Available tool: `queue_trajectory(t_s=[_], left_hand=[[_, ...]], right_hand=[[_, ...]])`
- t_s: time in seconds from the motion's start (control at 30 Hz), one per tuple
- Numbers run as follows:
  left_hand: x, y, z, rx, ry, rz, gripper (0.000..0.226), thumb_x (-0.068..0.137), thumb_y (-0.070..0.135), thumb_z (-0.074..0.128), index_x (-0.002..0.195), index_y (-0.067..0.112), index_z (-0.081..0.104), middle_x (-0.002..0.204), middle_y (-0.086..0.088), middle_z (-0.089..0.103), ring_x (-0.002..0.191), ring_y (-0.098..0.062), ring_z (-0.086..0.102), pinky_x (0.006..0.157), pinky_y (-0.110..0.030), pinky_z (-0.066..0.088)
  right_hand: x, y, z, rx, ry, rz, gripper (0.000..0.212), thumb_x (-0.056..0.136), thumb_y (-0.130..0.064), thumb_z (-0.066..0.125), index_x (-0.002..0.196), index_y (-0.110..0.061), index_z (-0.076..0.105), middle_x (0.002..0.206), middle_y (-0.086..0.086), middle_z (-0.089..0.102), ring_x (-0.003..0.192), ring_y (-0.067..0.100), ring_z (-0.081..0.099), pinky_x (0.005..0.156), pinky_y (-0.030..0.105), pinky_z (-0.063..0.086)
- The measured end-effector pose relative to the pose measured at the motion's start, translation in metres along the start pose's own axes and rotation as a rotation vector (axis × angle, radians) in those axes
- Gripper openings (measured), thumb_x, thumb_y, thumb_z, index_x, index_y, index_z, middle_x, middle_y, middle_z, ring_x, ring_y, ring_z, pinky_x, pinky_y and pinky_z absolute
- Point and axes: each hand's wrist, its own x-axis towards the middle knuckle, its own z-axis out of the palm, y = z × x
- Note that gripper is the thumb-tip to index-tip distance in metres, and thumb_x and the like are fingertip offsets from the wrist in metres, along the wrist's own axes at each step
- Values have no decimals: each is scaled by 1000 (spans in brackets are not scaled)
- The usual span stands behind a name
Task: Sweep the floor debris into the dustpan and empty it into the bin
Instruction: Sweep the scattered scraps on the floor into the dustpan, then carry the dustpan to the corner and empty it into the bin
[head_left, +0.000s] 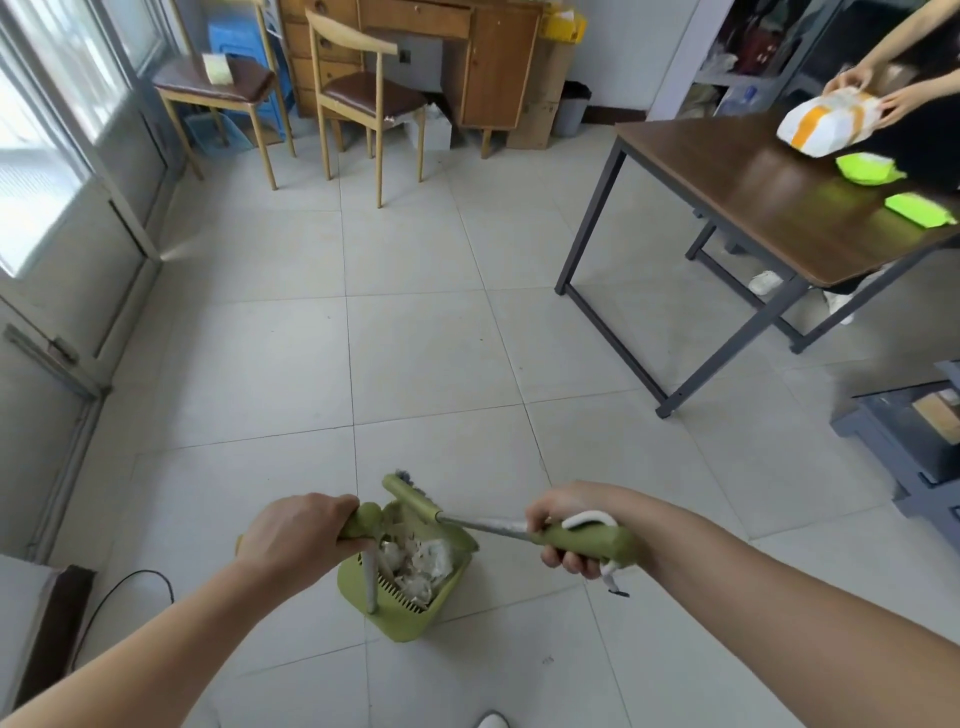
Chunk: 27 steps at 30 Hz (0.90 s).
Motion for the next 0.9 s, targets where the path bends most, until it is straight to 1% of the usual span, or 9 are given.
queue_trajectory(t_s=[0.1,0.23,0.33,0.43,0.53,0.73,0.77,0.83,0.9], left_hand=[[0,5,-18,0,27,-13,39,85,67,50,81,28,46,68,9,49,66,-18,50,51,-28,32],[1,15,-45,2,67,-29,37,86,63,52,82,26,47,69,9,48,67,-19,49,55,-30,35],[2,24,-66,3,113,-36,36,86,63,54,82,27,47,70,10,48,68,-19,48,56,-29,35],[5,33,-87,5,149,-47,37,86,62,54,79,27,45,67,11,44,67,-19,48,50,-29,31],[8,44,-108,0,192,-53,36,86,62,54,78,28,46,67,11,46,65,-17,50,47,-26,29],[18,68,-149,-9,258,-59,35,84,62,58,76,29,49,68,12,51,63,-12,52,47,-24,31],[20,70,-155,-9,269,-59,35,83,62,58,76,29,49,68,12,52,62,-11,52,47,-24,32],[23,74,-165,-5,284,-63,37,83,62,59,74,28,49,67,12,52,60,-10,50,48,-24,32],[25,78,-173,-5,300,-69,37,82,63,60,71,29,47,67,11,52,59,-8,49,48,-24,32]], right_hand=[[-20,-9,-15,7,25,-18,14,85,-22,41,84,-10,47,59,0,50,33,8,42,36,10,23],[-45,-22,-31,2,39,-33,14,83,-24,41,84,-11,46,55,-1,52,32,9,43,30,10,25],[-64,-29,-48,42,42,-96,17,84,-27,42,89,-11,47,58,2,53,32,10,44,32,11,28],[-85,-36,-73,112,12,-148,15,85,-25,42,91,-11,45,57,3,52,31,12,43,33,11,29],[-100,-41,-94,114,-13,-183,18,85,-23,42,99,-12,40,58,3,52,31,13,43,33,11,29],[-124,-52,-126,126,-88,-229,11,84,-20,41,91,-12,41,59,5,53,31,14,45,31,13,32],[-128,-54,-129,110,-88,-233,12,83,-20,42,92,-12,41,59,5,53,31,14,44,31,13,32],[-136,-57,-132,72,-75,-243,23,78,-18,44,99,-13,37,59,6,54,31,14,44,31,12,31],[-142,-57,-134,41,-58,-257,29,78,-17,44,105,-14,33,58,5,53,31,14,43,32,12,31]])
